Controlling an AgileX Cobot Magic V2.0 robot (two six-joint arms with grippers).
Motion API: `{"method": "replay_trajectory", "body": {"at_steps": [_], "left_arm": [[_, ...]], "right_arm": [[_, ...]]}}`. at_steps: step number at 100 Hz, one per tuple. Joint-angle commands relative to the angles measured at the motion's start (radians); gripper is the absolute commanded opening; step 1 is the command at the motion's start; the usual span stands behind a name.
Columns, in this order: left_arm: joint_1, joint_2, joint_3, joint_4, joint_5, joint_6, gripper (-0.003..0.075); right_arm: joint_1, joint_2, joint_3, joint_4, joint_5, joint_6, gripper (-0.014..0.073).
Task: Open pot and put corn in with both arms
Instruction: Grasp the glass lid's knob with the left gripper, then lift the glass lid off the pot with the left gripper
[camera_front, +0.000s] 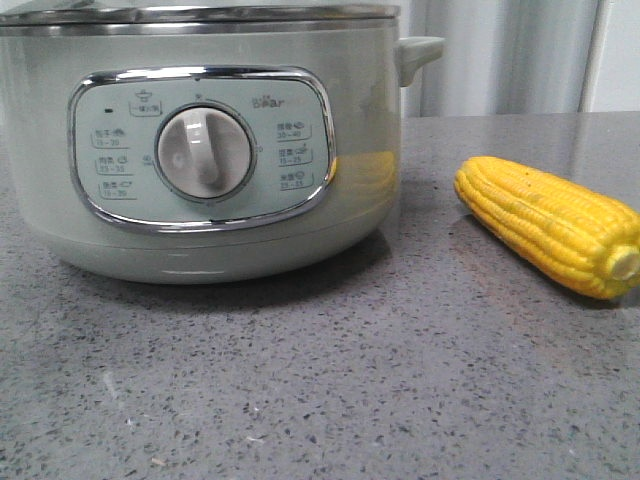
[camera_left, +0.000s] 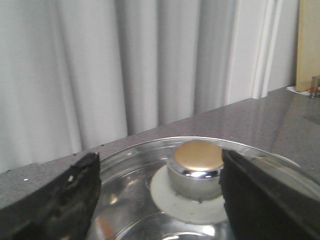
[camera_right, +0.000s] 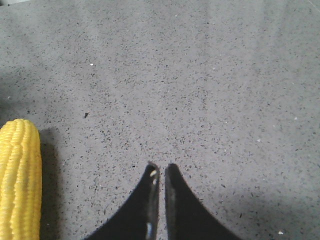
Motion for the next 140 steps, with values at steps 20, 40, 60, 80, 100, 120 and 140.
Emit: {"method": "replay_trajectory", "body": {"at_steps": [20,40,60,80,100,120,140], "left_arm": [[-0.032,0.117,-0.045,0.004,-0.206,-0.008,0.0452],[-0.032,0.152,-0.078,0.013,-0.208,-0.008,0.0452],[-0.06,0.209,-0.132,0.045,-0.208,-0.008,0.0452],[-0.067,0.239,-0.141,0.045,-0.206,-0.008,0.0406],[-0.067,0.241,-0.141,0.037,-0.201,-0.008,0.0201],[-0.067,0.241,-0.141,0.037,-0.205,-0.008,-0.002],[-0.067,0.241,-0.143,0.037,-0.256,-0.008,-0.002]], "right_arm": [[-0.003,0.005,-0.034,0.001,-0.06,-0.009,-0.0056],[-0.003,0.005,-0.034,0.001,-0.056,-0.009,-0.0056],[-0.003,0.005,-0.034,0.001,-0.053,-0.009,-0.0056],[-0.003,0.005,-0.034,0.001,-0.05,-0.009,-0.0056],[-0.003,0.005,-0.034,0.001,-0.05,-0.009,-0.0056],[-0.003,0.005,-0.034,0.001,-0.048,-0.009,-0.0056],[-0.003,0.005,-0.034,0.001,-0.048,-0.009,-0.0056]]}}
